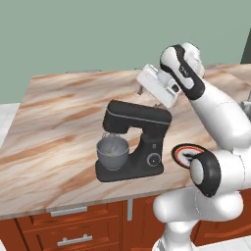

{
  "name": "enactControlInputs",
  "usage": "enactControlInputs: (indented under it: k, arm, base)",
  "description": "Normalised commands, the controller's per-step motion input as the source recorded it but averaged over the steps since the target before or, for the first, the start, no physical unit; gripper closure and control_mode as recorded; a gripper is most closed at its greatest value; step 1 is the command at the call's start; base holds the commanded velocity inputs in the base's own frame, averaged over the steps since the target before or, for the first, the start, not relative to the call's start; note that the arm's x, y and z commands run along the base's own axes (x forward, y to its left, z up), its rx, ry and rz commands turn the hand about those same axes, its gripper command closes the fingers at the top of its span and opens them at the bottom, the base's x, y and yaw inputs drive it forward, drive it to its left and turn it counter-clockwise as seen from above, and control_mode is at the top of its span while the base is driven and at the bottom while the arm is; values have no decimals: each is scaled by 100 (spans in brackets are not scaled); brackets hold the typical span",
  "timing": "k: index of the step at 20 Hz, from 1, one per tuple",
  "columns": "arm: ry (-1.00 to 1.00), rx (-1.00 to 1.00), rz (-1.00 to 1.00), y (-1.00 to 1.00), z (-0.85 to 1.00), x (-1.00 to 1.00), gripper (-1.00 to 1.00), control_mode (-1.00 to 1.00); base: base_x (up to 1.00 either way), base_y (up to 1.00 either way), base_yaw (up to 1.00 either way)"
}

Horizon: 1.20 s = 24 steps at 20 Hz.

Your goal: Add butter and sugar cubes to the stand mixer bowl and then turn on the stand mixer to begin making frosting.

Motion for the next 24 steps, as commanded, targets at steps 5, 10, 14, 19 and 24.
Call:
enactControlInputs:
  k: [5, 10, 14, 19, 24]
  arm:
    - [51, -41, 0, 89, -55, 3, -100, -100]
    - [48, -36, 0, 69, -74, 0, -100, -100]
    - [42, -40, 0, 62, -100, 0, -100, -100]
    - [33, -45, 0, 38, -100, -27, -100, -100]
    - [1, -16, 0, -37, -44, -87, -100, -100]
  base:
    - [0, 0, 0]
    - [0, 0, 0]
    - [0, 0, 0]
    - [0, 0, 0]
    - [0, 0, 0]
